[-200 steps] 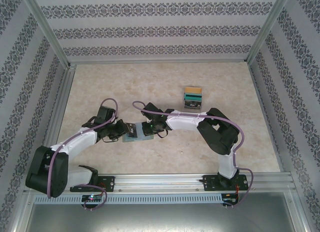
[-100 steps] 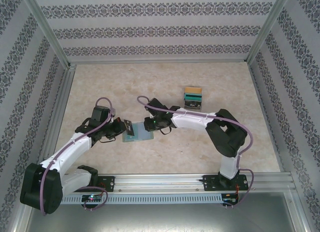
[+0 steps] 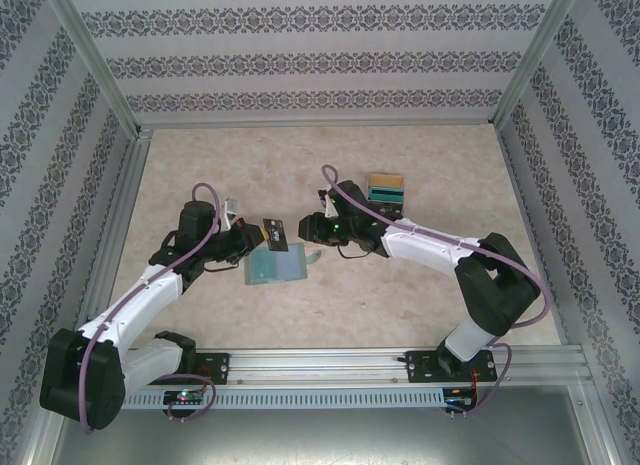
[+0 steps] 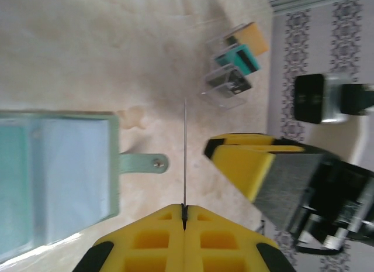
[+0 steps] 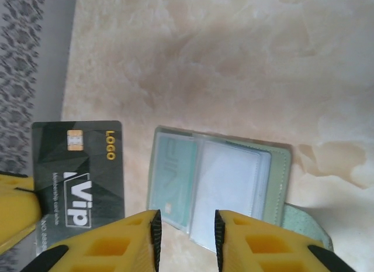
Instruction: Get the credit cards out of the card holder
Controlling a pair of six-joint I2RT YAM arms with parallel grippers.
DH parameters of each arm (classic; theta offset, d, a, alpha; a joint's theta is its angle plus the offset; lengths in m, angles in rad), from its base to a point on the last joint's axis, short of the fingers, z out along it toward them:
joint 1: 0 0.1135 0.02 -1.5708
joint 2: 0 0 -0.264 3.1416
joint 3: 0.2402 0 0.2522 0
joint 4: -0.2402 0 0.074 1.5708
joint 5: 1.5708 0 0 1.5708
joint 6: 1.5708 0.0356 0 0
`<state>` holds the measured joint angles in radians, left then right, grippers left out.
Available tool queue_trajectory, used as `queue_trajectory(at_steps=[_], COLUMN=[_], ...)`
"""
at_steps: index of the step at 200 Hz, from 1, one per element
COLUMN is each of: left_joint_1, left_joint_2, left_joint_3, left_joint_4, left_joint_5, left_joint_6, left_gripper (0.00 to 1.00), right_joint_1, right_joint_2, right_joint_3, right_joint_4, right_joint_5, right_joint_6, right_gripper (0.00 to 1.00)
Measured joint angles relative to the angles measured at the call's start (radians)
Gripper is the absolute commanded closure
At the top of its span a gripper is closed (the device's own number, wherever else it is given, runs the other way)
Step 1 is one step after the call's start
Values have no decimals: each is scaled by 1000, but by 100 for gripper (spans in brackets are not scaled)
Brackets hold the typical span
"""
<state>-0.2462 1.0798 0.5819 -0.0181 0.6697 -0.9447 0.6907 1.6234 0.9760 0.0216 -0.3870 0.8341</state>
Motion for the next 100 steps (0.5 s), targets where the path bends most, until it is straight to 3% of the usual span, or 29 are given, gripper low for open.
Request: queue_trajectory(at_steps=[40, 100], left_joint_1=[0, 0], left_joint_2=[41, 49], left_joint_3=[0, 0], left_joint_4=[133, 185], left_joint_5=[70, 101], left_joint_6=[-81, -118], left_gripper=[100, 100], right_joint_1=[-48, -63], right_joint_2=[0, 19], right_joint_3=[-103, -145], right_joint_4=[239, 517], right_joint_5=[-114, -204], right_joint_6=[170, 345], right_gripper=[72, 75])
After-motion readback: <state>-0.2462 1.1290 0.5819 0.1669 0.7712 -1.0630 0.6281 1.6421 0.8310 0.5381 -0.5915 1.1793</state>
